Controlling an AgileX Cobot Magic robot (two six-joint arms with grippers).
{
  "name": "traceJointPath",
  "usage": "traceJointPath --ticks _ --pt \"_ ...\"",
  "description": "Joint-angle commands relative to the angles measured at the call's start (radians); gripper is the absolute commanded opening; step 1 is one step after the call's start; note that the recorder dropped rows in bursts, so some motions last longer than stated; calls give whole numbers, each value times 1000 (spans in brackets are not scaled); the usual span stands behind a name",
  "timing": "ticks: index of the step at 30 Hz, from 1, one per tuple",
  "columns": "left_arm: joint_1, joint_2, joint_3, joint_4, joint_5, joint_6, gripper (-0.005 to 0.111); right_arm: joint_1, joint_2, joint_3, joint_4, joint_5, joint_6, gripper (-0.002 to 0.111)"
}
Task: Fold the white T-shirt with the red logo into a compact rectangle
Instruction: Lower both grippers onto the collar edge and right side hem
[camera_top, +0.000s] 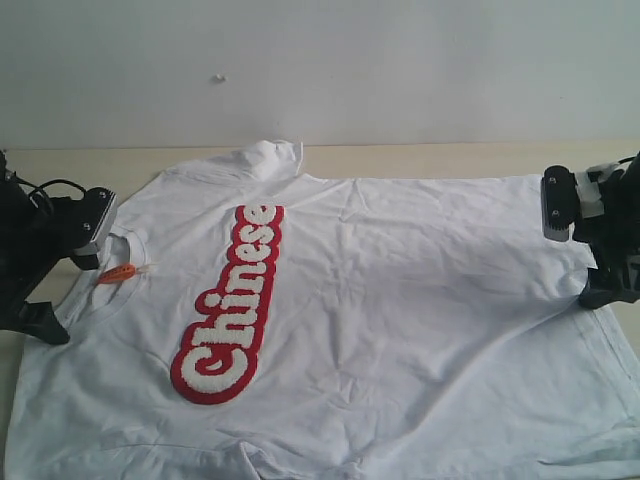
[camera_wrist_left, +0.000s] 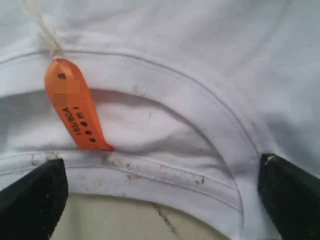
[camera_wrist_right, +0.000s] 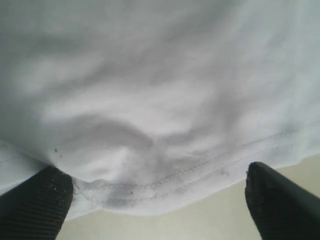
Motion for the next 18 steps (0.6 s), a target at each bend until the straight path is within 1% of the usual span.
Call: traceJointPath --ticks 1,6,8,11,15,18 --pt "3 -2 -4 -34 11 -2 105 -2 20 5 43 -36 -20 90" --pt "3 -2 -4 -170 3 36 105 -2 20 5 47 -36 -28 87" --pt "3 -2 -4 -196 -14 51 105 -2 20 5 47 -32 -28 86" --pt "5 -2 0 -147 -22 41 105 -2 20 5 47 -30 -28 85" --pt "14 -2 10 -10 -17 -22 105 -2 20 5 73 -28 -28 85" --pt "14 14 10 24 -12 1 105 -2 20 5 73 -28 -28 85"
